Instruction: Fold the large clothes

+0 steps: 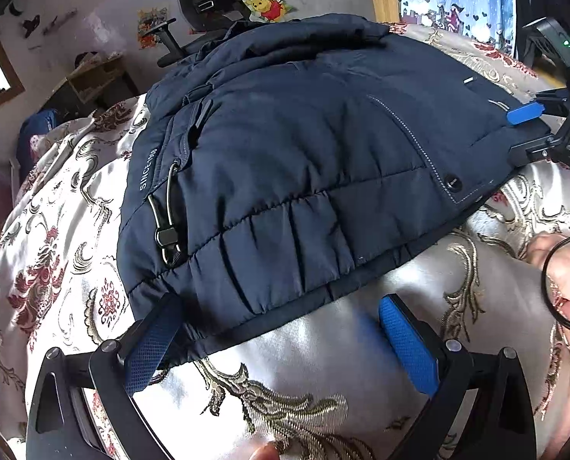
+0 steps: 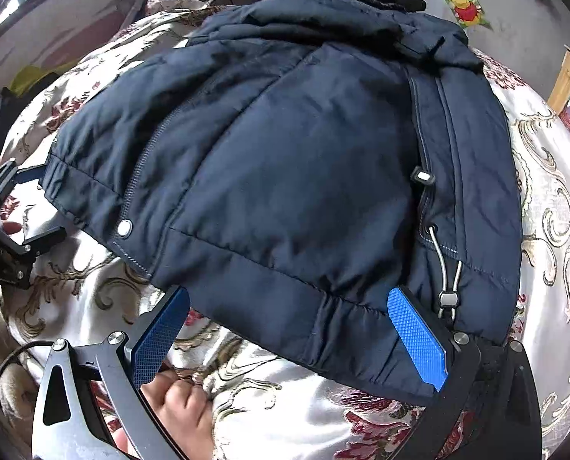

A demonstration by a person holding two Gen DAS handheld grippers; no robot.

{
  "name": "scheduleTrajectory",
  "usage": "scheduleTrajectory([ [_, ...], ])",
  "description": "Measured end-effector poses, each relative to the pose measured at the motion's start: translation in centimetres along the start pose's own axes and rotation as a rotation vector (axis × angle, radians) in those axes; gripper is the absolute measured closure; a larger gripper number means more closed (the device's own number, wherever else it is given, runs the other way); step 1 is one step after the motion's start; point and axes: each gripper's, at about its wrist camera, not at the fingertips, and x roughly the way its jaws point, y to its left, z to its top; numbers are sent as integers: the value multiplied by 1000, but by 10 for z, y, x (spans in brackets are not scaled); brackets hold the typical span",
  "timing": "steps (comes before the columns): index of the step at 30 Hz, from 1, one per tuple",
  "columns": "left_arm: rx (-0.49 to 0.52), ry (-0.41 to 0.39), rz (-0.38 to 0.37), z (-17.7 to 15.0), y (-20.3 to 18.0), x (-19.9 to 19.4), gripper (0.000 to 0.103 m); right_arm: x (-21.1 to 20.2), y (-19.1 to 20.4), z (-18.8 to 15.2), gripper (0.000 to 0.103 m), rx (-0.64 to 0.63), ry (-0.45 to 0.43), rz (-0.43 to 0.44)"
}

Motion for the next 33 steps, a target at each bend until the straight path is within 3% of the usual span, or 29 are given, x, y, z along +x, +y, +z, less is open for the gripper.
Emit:
scheduleTrajectory([
  [5,-18,-28,34,1,-1,-1,0,5,-1,1,2,9,4,2],
  [17,-35,-53,62,4,5,2,0,4,14,-3,2,-212,68,-66],
  [22,-48,-59,64,5,7,3,0,8,12,-5,2,-203,98,-64],
  [33,-91,-70,69,10,10,4,0,24,30,-10,2,-249,93,-203],
])
